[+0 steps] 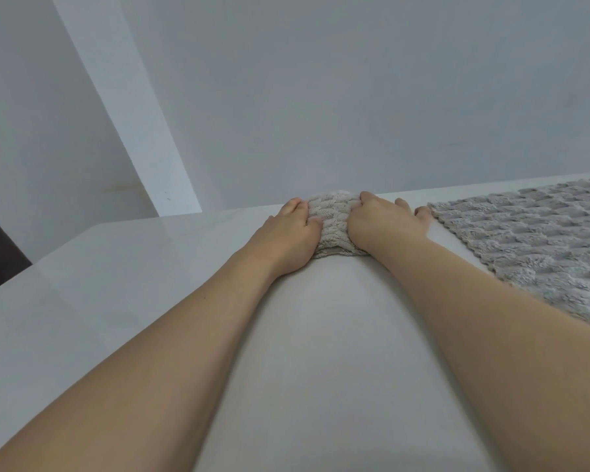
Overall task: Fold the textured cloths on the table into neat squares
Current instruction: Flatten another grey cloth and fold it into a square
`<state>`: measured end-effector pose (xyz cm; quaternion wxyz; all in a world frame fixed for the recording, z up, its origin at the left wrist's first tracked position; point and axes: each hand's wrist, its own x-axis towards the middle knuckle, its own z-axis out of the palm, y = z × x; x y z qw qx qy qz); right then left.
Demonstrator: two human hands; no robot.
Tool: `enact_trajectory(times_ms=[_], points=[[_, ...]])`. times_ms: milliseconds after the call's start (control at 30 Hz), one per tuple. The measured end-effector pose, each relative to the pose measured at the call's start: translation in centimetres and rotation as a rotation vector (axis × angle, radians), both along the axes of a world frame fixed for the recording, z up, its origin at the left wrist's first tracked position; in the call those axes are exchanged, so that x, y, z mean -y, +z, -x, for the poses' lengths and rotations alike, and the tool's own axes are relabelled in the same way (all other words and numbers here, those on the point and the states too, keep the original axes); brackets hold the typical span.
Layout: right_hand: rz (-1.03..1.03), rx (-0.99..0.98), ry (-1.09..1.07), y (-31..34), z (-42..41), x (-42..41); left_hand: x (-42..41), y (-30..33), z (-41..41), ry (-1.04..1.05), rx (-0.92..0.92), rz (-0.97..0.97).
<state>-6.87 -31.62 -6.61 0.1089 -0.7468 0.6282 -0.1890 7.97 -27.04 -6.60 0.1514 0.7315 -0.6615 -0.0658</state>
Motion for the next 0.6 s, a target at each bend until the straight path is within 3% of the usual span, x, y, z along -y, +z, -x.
enact_trajectory(times_ms=[133,267,400,467,533,600], points=[[0.055,0.153,-0.032,0.0,-0.1,-0.3,-0.6,0.2,0.6,0.013,0.005,0.015],[-0.039,0.435,0.021,2.1,1.2,-1.4,-1.5,0.6,1.0,0.096,0.274,0.067],[0.027,0.451,0.027,6.1,8.4,-0.8,-2.6,2.1,5.2,0.13,0.387,0.478],[0.073,0.208,0.001,6.7,12.9,0.2,-2.1,3.1,9.4,0.011,0.369,0.554],[0.023,-0.115,-0.023,6.0,16.4,0.9,-0.8,3.8,13.5,-0.07,0.316,0.397],[-0.057,-0.307,-0.013,4.6,18.9,1.2,0.7,3.9,16.5,-0.01,0.269,0.15]])
